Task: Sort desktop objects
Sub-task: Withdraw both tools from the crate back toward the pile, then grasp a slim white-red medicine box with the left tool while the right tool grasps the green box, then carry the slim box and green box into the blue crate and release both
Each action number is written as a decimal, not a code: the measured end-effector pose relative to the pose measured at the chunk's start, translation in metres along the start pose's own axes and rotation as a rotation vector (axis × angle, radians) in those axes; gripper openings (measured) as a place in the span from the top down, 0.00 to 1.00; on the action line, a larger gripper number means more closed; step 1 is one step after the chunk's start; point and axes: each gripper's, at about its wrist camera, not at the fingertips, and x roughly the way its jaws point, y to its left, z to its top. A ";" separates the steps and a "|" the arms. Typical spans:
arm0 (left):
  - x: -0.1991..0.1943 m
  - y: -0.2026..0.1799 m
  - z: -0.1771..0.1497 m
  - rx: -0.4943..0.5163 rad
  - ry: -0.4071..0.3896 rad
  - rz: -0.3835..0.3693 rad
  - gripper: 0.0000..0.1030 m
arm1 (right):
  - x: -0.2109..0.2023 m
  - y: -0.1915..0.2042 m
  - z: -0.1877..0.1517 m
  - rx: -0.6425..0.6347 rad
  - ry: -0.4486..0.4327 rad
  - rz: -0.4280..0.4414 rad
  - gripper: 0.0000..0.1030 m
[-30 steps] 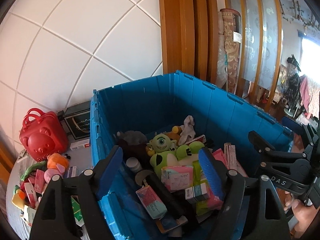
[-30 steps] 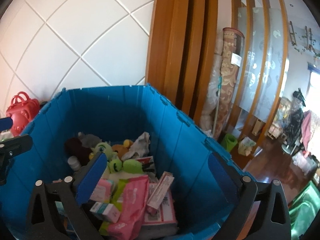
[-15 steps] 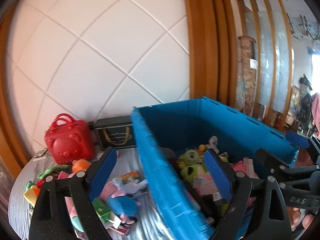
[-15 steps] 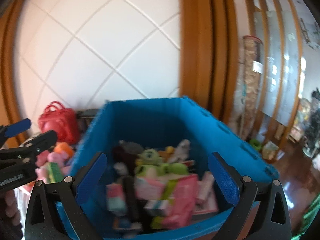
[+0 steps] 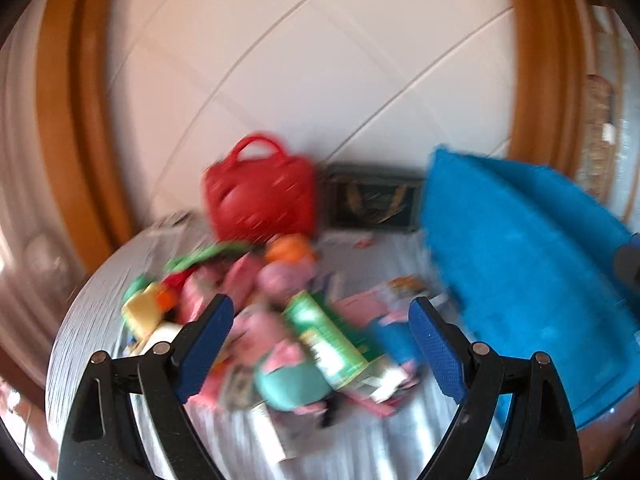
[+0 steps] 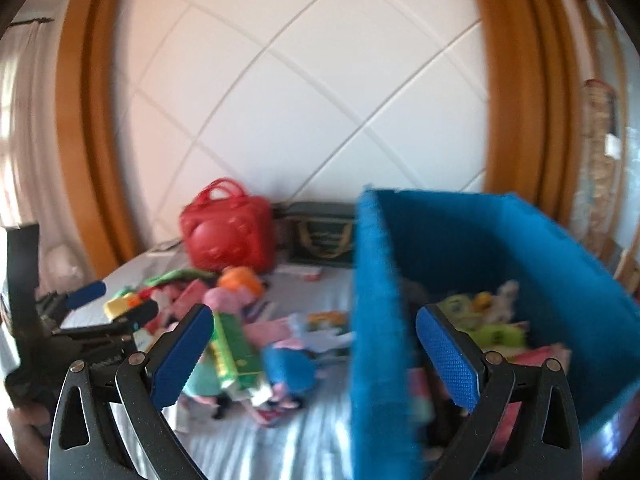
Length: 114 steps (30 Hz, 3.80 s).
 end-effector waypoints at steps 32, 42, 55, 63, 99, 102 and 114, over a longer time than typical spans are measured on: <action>0.187 0.052 -0.190 -0.062 0.520 0.056 0.82 | 0.199 0.040 -0.168 -0.035 0.552 0.094 0.00; 0.129 0.061 -0.114 -0.093 0.301 0.052 0.83 | 0.228 0.060 -0.136 -0.025 0.501 0.219 0.00; 0.196 0.065 -0.073 -0.095 0.317 0.065 0.83 | 0.332 0.106 -0.109 -0.064 0.569 0.290 0.07; 0.198 0.067 -0.068 -0.101 0.313 0.047 0.83 | 0.328 0.118 -0.105 -0.119 0.547 0.283 0.46; -0.013 -0.187 0.077 0.219 -0.078 -0.500 0.83 | -0.035 -0.080 0.043 0.093 -0.139 -0.332 0.47; -0.019 -0.226 0.085 0.253 -0.040 -0.548 0.83 | -0.045 -0.121 0.043 0.110 -0.121 -0.383 0.47; 0.004 -0.353 0.096 0.345 0.105 -0.519 0.83 | -0.031 -0.259 0.042 0.123 -0.009 -0.440 0.47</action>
